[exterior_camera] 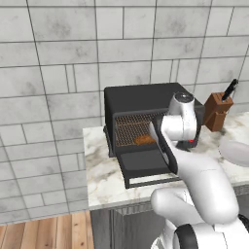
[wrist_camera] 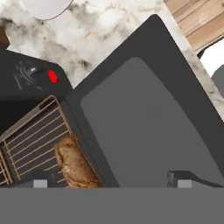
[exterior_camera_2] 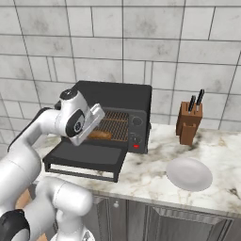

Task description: Pull the toaster oven rack outwards. Pick up the baguette from the plate and place it on the toaster oven rack. Close the toaster oven door fully and set the temperature to the lowest setting.

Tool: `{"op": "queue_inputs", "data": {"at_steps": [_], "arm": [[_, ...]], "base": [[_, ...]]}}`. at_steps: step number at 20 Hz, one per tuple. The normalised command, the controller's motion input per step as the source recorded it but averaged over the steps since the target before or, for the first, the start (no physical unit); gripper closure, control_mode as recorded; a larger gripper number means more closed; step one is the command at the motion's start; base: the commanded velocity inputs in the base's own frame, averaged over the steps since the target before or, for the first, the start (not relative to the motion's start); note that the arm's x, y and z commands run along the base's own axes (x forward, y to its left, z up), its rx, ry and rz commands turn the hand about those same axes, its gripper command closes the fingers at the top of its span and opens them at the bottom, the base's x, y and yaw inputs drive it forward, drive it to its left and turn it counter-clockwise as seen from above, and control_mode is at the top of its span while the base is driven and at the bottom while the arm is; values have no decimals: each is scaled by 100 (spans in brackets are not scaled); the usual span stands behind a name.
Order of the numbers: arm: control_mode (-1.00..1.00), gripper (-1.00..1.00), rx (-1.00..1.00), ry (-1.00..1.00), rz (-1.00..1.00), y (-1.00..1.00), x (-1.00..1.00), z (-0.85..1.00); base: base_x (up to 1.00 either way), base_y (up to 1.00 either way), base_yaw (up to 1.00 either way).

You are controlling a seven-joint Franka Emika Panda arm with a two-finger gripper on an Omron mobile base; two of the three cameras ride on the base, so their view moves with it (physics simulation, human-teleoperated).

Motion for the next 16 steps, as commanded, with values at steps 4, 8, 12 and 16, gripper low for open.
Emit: {"op": "queue_inputs", "data": {"at_steps": [4,8,12,16], "arm": [[-100,-100,0,29,59,-19,0,12],[-100,-100,0,35,62,-13,0,13],[-100,-100,0,20,59,0,0,0],[-100,-100,-4,6,58,4,0,0]], "base": [[0,0,0],[0,0,0],[0,0,0],[0,0,0]]}}
